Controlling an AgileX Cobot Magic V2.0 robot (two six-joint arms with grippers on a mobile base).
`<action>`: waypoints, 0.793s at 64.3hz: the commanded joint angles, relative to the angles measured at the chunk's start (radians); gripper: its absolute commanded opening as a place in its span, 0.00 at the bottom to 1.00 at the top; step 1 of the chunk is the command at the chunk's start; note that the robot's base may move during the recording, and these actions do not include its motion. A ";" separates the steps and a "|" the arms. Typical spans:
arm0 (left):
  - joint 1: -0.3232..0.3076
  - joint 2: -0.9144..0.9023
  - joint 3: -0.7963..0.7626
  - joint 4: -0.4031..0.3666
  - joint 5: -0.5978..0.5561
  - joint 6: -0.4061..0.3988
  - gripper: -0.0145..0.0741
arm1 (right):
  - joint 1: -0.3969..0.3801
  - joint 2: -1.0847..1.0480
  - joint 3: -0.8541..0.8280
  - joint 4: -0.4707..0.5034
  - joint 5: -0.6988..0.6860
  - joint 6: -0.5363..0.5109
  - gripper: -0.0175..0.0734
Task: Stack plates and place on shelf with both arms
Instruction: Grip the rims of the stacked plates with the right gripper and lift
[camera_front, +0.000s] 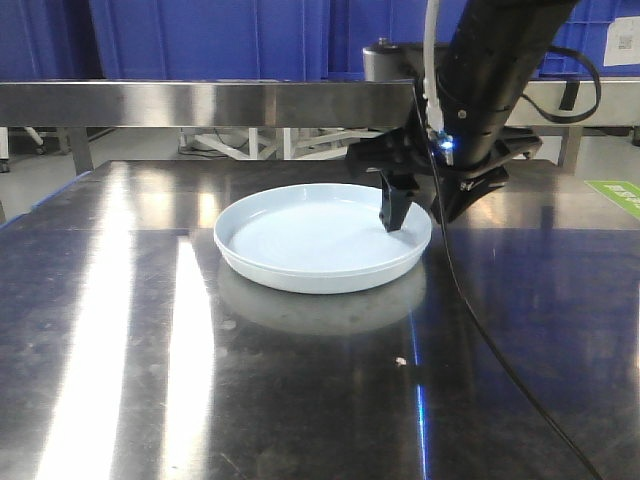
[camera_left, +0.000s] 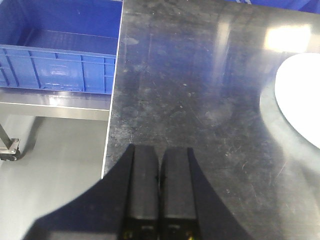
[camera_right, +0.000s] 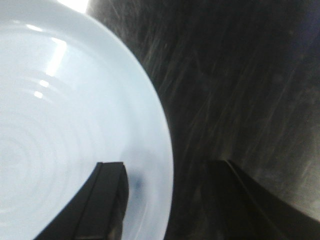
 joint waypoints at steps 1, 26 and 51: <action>-0.007 -0.006 -0.028 -0.008 -0.075 -0.007 0.26 | -0.001 -0.048 -0.034 -0.010 -0.041 -0.003 0.68; -0.007 -0.006 -0.028 -0.008 -0.075 -0.007 0.26 | -0.001 -0.022 -0.034 -0.010 -0.046 -0.003 0.64; -0.007 -0.006 -0.028 -0.008 -0.073 -0.007 0.26 | -0.001 -0.127 -0.039 -0.067 -0.115 -0.003 0.25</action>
